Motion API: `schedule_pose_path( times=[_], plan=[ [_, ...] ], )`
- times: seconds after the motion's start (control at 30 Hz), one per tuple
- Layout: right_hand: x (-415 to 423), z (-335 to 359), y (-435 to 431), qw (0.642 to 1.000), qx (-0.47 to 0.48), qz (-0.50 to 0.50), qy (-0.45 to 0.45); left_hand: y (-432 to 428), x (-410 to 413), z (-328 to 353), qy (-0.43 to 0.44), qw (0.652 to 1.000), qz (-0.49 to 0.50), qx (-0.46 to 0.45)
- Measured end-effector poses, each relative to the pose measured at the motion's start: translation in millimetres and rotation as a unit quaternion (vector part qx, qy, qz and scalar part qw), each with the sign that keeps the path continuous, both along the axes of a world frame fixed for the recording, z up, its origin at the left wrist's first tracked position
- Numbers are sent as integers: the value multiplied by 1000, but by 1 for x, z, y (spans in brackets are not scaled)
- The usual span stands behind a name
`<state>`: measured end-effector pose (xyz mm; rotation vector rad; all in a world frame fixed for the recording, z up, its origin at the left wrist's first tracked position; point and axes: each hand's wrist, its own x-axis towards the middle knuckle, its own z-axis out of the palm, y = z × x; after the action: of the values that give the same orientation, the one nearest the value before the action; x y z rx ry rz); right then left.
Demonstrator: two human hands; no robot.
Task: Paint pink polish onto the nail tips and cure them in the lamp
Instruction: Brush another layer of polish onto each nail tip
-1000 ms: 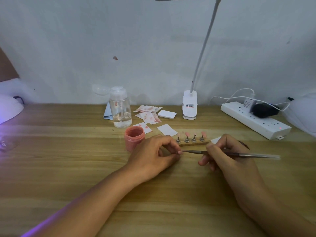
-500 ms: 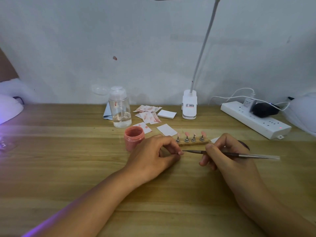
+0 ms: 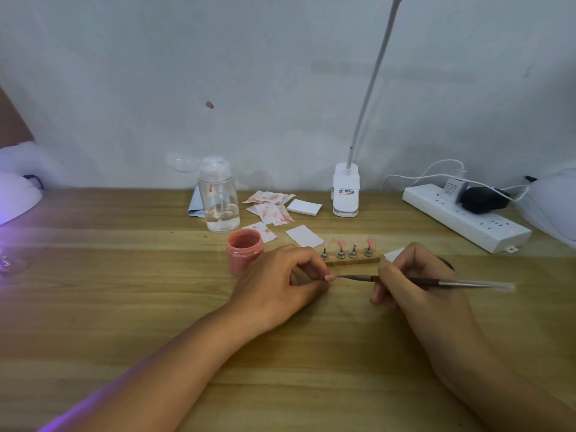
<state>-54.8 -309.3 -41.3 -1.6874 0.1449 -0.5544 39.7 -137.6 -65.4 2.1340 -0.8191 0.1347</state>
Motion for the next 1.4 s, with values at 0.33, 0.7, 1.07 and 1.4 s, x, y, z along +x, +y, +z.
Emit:
schedule_pose_path(
  times=[0.33, 0.7, 1.07, 1.4],
  plan=[
    [0, -1, 0, 1000, -8, 16, -7, 0, 0, 1, 12, 1000, 0, 3],
    [0, -2, 0, 1000, -4, 9, -10, 0, -1, 1, 17, 1000, 8, 9],
    [-4, -2, -3, 1000, 8, 14, -26, -1, -4, -1, 17, 1000, 3, 3],
    [-4, -4, -1, 1000, 6, 13, -9, -1, -4, -1, 17, 1000, 7, 8]
  ],
)
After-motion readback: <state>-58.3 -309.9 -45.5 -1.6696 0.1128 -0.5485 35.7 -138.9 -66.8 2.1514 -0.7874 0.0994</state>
